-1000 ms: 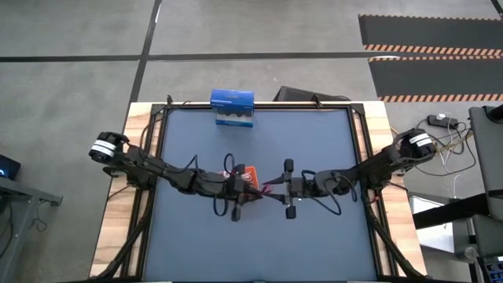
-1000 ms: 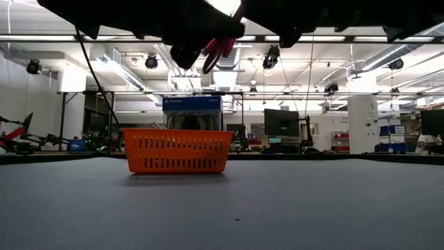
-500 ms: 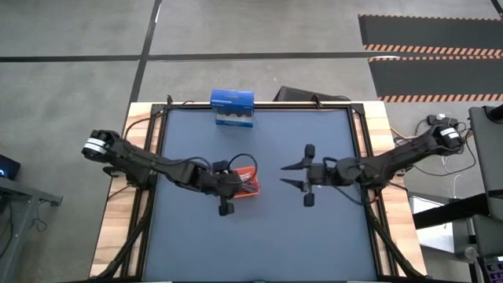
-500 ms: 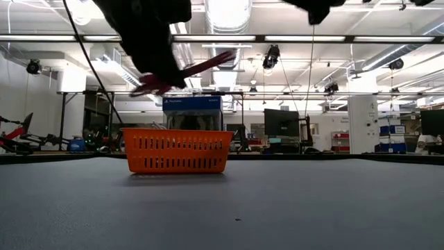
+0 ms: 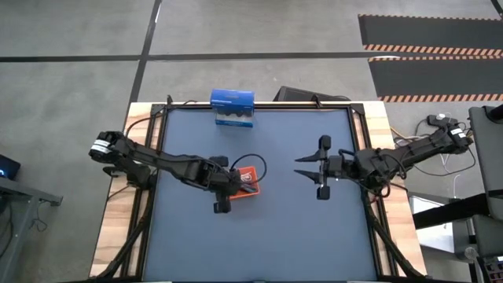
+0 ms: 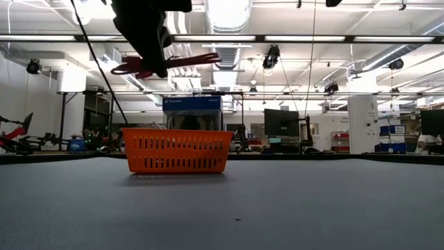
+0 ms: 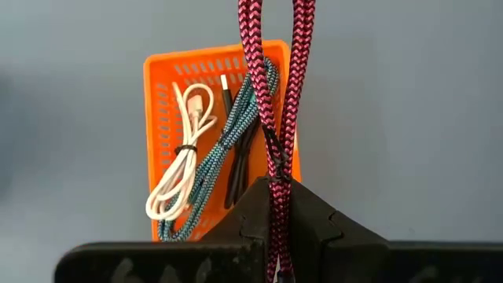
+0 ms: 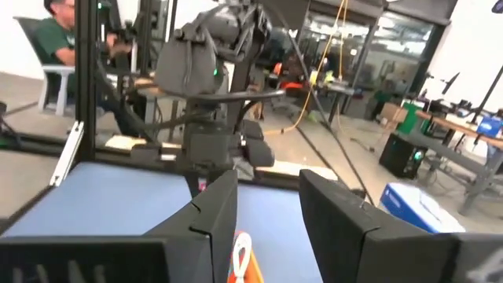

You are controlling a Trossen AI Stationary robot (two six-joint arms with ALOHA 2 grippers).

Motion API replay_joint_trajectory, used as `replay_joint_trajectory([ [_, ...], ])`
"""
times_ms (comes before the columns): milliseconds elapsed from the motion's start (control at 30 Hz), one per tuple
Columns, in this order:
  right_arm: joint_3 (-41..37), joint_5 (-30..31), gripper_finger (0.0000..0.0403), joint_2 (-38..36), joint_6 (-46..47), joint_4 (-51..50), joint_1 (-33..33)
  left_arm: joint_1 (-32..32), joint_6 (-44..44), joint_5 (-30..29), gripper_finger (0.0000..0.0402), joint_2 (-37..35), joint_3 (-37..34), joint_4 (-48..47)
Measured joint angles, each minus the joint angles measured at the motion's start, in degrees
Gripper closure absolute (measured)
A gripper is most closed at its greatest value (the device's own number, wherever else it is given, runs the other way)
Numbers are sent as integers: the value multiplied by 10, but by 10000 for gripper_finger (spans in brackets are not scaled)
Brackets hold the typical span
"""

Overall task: Pick and place USB-C Cables
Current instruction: Put the red charger cable into the orange bin

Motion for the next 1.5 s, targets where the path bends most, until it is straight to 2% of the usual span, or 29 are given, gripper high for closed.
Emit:
replay_joint_trajectory([
  [100, 0, 0, 276, -2, 5, -32, 0, 4, 14, 1, 395, 16, 3, -1],
  [800, 0, 0, 276, -3, 9, -59, 0, 37, 46, 0, 391, 113, 0, 55],
  [1500, 0, -1, 273, -2, 9, -61, 0, 37, 44, -11, 378, 115, -4, 56],
])
